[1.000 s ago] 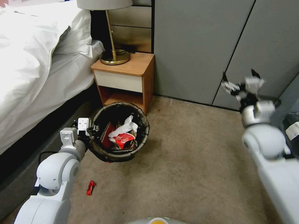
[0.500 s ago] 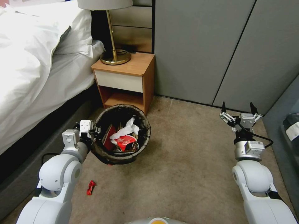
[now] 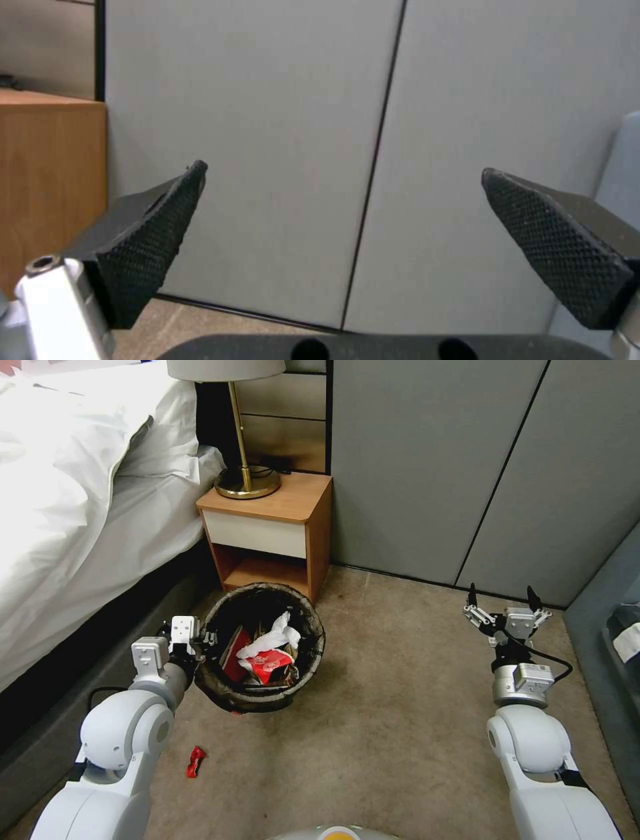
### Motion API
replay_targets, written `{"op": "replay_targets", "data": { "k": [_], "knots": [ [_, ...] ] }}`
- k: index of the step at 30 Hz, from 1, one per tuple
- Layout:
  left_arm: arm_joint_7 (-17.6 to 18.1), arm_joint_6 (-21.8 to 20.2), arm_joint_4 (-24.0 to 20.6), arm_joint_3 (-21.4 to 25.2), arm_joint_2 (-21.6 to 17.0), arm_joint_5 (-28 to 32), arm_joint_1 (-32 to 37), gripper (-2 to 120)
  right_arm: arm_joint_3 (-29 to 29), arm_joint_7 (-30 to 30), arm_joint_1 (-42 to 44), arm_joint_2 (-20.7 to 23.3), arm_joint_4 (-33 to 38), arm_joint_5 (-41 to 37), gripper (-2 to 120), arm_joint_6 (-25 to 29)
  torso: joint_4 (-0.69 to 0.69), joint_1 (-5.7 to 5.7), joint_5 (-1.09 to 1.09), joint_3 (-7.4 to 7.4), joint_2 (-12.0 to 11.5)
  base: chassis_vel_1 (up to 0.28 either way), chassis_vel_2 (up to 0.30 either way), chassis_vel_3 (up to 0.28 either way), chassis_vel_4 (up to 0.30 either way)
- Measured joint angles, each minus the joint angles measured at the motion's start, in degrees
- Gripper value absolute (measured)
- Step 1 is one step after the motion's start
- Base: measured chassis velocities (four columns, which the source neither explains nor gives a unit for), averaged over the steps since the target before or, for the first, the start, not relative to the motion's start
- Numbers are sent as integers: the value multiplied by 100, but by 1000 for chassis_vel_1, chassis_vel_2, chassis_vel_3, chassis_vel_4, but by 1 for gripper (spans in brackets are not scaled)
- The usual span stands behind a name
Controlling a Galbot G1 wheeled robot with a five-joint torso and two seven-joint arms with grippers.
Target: Pick up the trash bin, then pick up the garbage from the floor and place it into the trash bin.
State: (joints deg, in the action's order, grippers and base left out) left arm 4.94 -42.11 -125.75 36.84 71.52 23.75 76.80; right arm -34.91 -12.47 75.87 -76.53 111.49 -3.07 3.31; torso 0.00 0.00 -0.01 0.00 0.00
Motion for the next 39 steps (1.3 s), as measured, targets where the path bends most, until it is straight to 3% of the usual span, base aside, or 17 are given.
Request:
{"op": "replay_targets", "data": {
  "k": [39],
  "knots": [
    [-2,-4,68,5,16,19,-63,1,60,-14,-30,-17,-157,48,100,35,1,0,1,0,-1,54,53,51,54]
  ]
}}
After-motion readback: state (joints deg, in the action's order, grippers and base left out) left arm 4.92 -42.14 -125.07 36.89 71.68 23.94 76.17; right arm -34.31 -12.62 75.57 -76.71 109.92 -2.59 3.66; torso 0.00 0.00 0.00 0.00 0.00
